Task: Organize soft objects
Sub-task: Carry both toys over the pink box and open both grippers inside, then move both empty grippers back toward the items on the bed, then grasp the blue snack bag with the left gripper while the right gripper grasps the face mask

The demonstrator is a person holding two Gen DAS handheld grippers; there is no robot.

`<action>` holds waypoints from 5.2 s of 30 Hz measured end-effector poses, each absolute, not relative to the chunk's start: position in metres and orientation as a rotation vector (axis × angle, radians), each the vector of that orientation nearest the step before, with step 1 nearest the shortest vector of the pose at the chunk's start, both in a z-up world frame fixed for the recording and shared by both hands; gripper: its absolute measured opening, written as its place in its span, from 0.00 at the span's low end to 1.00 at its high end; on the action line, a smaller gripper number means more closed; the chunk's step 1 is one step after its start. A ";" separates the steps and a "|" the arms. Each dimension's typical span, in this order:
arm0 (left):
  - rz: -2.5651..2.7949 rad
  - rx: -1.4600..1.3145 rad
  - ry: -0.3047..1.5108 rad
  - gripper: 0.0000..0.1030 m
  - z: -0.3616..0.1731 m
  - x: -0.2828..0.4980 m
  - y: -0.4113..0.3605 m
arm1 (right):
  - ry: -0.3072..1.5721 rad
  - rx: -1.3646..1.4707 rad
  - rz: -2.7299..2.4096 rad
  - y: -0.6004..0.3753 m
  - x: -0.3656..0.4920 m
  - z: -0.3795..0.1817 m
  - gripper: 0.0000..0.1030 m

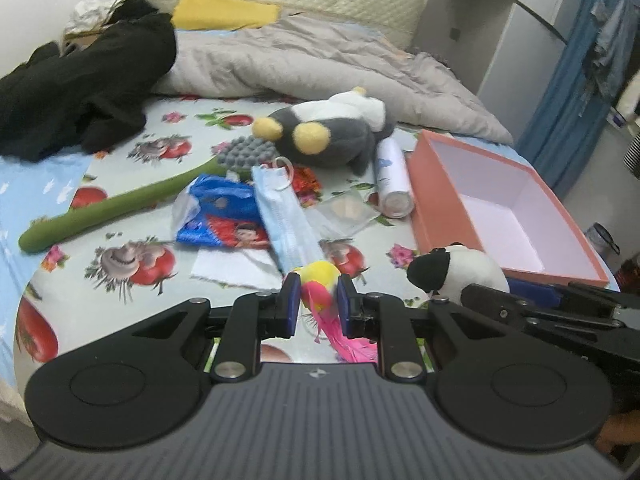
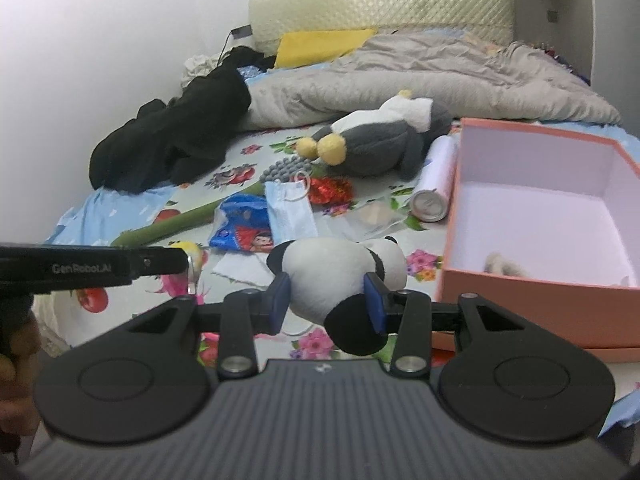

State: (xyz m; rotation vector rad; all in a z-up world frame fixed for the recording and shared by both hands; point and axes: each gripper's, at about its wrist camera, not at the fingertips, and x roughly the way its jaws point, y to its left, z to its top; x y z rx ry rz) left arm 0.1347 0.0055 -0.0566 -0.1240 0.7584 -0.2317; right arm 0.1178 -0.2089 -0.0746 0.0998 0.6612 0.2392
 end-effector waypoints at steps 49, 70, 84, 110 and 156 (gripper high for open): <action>-0.586 0.136 0.984 0.23 -0.013 0.313 -0.243 | 0.746 0.137 -0.083 -0.390 0.194 -0.027 0.35; -0.574 0.102 0.946 0.40 -0.012 0.309 -0.239 | 0.775 0.191 -0.111 -0.404 0.184 -0.057 0.46; -0.567 0.095 0.781 0.40 -0.012 0.233 -0.201 | 0.607 0.207 -0.064 -0.376 0.131 -0.045 0.46; -0.424 -0.057 0.678 0.40 -0.001 0.145 -0.082 | 0.568 0.224 0.080 -0.295 0.091 -0.045 0.46; 0.027 -0.308 0.754 0.59 -0.159 0.243 0.085 | 0.818 0.037 0.375 -0.158 0.210 -0.164 0.62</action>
